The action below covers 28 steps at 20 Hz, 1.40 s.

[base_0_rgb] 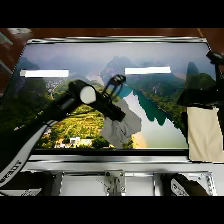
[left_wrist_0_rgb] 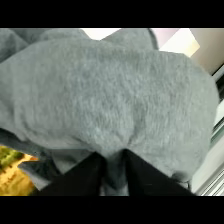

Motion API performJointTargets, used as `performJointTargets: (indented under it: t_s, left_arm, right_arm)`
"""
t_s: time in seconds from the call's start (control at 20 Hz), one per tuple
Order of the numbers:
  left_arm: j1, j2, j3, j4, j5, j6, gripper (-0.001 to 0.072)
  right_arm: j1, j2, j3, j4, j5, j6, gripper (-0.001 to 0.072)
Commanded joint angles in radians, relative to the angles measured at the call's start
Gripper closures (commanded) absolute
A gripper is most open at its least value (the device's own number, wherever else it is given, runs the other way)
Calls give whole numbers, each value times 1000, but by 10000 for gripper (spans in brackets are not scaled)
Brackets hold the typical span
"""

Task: Fold the shirts.

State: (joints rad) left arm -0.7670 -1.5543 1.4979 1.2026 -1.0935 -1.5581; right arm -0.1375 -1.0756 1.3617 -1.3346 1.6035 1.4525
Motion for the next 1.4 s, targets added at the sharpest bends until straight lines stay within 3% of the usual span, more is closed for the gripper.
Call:
performJointTargets:
  t_s: [0.0,0.05,0.15,0.3,0.5,0.65,0.85,1.05,1.2,1.25,1.3,1.35]
  left_arm:
    - [-22,-65,-73,-73,91,-87,60]
    - [17,-59,-73,-98,76,-108,-9]
    - [124,-14,-74,-180,24,-67,-8]
    - [311,77,-94,-187,-105,-21,-9]
    - [468,191,-348,-242,-156,6,-10]
    - [454,216,-606,-468,-39,97,-10]
    - [348,172,-769,-795,195,243,-12]
    - [303,102,-765,-983,264,342,-10]
    - [294,43,-765,-994,237,346,-6]
    - [294,34,-765,-994,239,346,4]
    - [298,29,-765,-994,244,346,113]
    - [300,27,-765,-994,251,346,306]
  right_arm:
    - [4,2,-138,0,-90,-2,93]
    - [4,2,-171,1,-121,-3,92]
    - [3,2,-204,-5,-160,-24,92]
    - [-51,-11,-237,-31,-150,-72,92]
    - [-192,-73,-329,260,-125,-161,92]
    - [-200,-135,-435,383,-125,-206,83]
    - [-122,-220,-537,370,-196,-284,83]
    - [-114,-299,-544,409,-217,-268,83]
    - [-102,-303,-547,403,-237,-268,83]
    - [-91,-303,-547,398,-247,-267,84]
    - [-72,-303,-547,391,-257,-264,84]
    - [-49,-303,-547,380,-276,-249,84]
